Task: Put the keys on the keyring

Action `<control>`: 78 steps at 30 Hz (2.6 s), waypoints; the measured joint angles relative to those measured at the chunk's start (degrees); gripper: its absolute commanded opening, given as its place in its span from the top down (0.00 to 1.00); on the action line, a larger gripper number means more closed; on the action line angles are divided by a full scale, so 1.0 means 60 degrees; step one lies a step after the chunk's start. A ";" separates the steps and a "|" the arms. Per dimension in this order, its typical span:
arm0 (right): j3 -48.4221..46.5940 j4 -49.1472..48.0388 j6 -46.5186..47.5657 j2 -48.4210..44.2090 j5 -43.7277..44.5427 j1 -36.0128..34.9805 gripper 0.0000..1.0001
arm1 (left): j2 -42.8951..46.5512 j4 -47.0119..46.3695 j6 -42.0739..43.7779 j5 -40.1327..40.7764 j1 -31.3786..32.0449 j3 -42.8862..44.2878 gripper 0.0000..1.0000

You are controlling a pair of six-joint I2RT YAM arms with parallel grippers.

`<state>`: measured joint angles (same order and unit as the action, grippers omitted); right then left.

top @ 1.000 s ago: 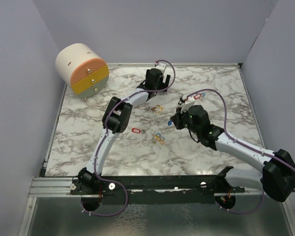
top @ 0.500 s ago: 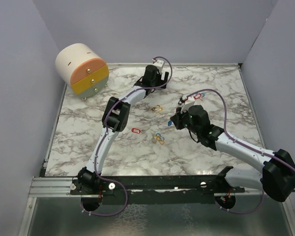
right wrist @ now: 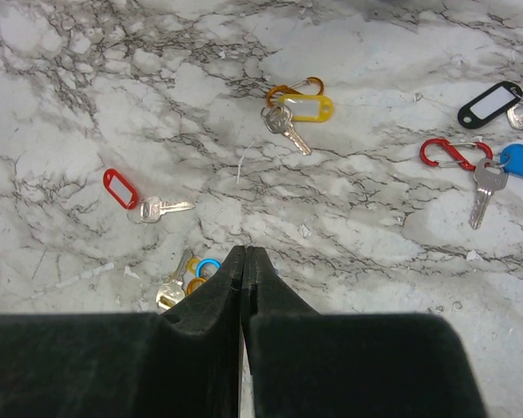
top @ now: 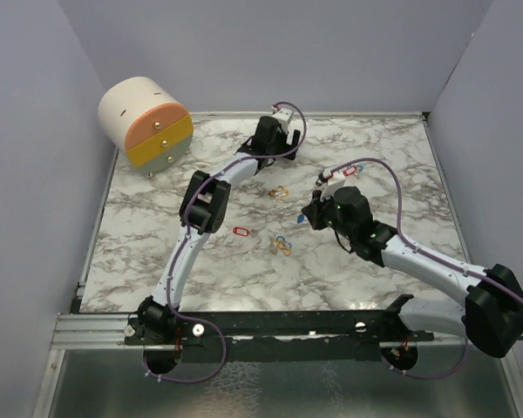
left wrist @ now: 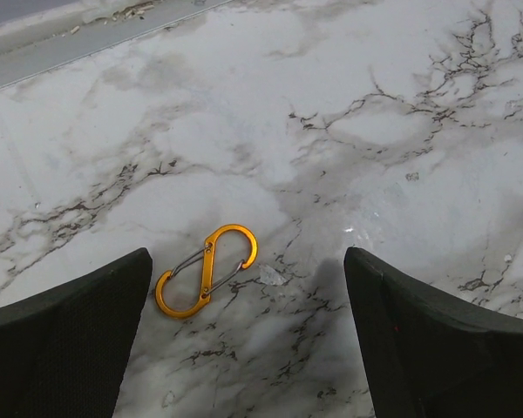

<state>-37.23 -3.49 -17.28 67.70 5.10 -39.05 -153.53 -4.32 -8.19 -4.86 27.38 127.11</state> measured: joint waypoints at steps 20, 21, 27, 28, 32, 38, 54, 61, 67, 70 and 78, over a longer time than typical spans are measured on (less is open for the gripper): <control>0.0127 0.0004 0.0000 -0.0291 -0.0004 0.0000 0.99 | 0.1268 -0.0696 0.0040 -0.0619 0.0222 -0.2226 0.10; 0.0127 0.0004 0.0000 -0.0291 -0.0004 0.0000 0.99 | 0.1275 -0.0696 0.0062 -0.0616 0.0255 -0.2237 0.10; 0.0127 0.0004 0.0000 -0.0306 -0.0004 0.0000 0.99 | 0.1282 -0.0317 0.0051 -0.0120 0.0397 -0.2058 0.12; 0.0127 0.0004 0.0004 -0.0313 -0.0004 0.0000 0.99 | 0.1279 -0.0073 0.0025 0.0055 0.0408 -0.1931 0.12; 0.0127 0.0004 0.0000 -0.0353 -0.0004 0.0000 0.99 | 0.1188 0.0688 -0.0044 0.0725 0.0459 -0.1413 0.13; 0.0127 0.0007 0.0004 -0.0423 -0.0004 0.0000 0.99 | 0.1137 0.1053 -0.0080 0.1337 0.0459 -0.1271 0.19; 0.0127 0.0095 0.0004 -0.0539 0.0011 0.0000 0.99 | 0.0612 0.0834 -0.0080 0.1763 0.0441 -0.0616 0.39; 0.0127 0.0124 0.0000 -0.0543 0.0029 0.0000 0.99 | 0.0495 0.0783 -0.0084 0.1792 0.0441 -0.0455 0.48; 0.0127 0.0127 0.0004 -0.0543 0.0033 0.0000 0.99 | 0.0459 0.0663 -0.0095 0.1810 0.0441 -0.0452 0.48; 0.0127 0.0127 0.0007 -0.0543 0.0033 0.0000 0.99 | 0.0423 0.0535 -0.0113 0.1810 0.0441 -0.0452 0.48; 0.0127 0.0131 0.0069 -0.0543 0.0033 0.0000 0.99 | 0.0270 0.0339 -0.0168 0.1810 0.0441 -0.0310 0.54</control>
<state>-36.47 -2.70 -16.86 64.45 5.30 -39.05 -151.92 -2.28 -9.19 6.00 30.02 125.25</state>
